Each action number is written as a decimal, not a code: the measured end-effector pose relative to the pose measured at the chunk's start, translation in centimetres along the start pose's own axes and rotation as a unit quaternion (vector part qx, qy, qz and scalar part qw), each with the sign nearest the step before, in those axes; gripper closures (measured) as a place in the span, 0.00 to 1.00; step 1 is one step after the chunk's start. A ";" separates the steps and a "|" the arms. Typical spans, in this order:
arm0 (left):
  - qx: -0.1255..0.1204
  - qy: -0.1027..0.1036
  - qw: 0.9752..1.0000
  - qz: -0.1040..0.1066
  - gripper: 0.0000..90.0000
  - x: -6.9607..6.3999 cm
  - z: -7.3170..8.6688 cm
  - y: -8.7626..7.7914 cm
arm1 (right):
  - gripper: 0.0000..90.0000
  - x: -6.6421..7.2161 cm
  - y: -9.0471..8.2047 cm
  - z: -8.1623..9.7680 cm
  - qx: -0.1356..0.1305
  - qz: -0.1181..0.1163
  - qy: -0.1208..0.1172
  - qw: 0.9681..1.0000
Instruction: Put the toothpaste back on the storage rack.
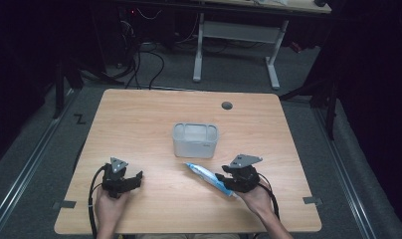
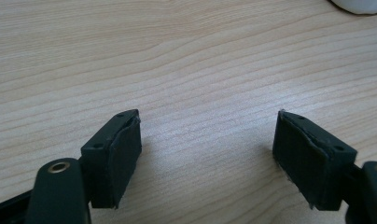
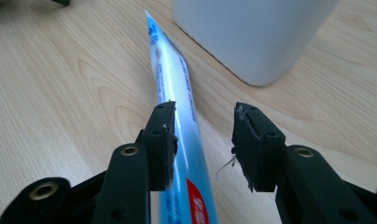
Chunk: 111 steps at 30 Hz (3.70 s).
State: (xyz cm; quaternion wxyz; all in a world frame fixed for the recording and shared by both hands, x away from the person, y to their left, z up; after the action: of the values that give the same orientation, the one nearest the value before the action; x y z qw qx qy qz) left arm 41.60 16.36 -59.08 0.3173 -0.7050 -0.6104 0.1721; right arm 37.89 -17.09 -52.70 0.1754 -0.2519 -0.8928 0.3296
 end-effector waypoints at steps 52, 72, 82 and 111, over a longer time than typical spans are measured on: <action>0.000 0.000 1.000 0.000 0.27 0.0 0.0 0.0 | 0.68 -0.2 7.4 -1.2 0.197 -0.008 -0.001 0.980; 0.000 -0.002 1.000 0.003 0.27 0.0 0.0 0.0 | 0.76 0.5 6.2 -1.9 0.170 -0.041 0.007 0.985; 0.000 -0.001 1.000 0.001 0.27 0.0 0.0 0.0 | 0.76 0.6 3.8 -3.0 0.115 -0.055 0.014 0.992; 0.001 0.001 1.000 0.001 0.27 0.0 0.0 0.0 | 0.75 0.0 0.4 -4.6 0.010 -0.066 0.023 0.997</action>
State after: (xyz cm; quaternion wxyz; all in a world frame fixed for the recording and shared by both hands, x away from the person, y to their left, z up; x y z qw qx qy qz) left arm 41.59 16.36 -59.08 0.3182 -0.7054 -0.6095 0.1719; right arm 40.25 -14.52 -49.64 0.2198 -0.1979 -0.9000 0.3202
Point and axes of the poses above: each handheld gripper's, and its own axes: y roughly forward along the jaws, z roughly out of its underside, x roughly to its left, the point moved 8 cm from there along y, roughly forward along the jaws, and after that the axes turned 14 degrees about -z, right-handed, at the moved point
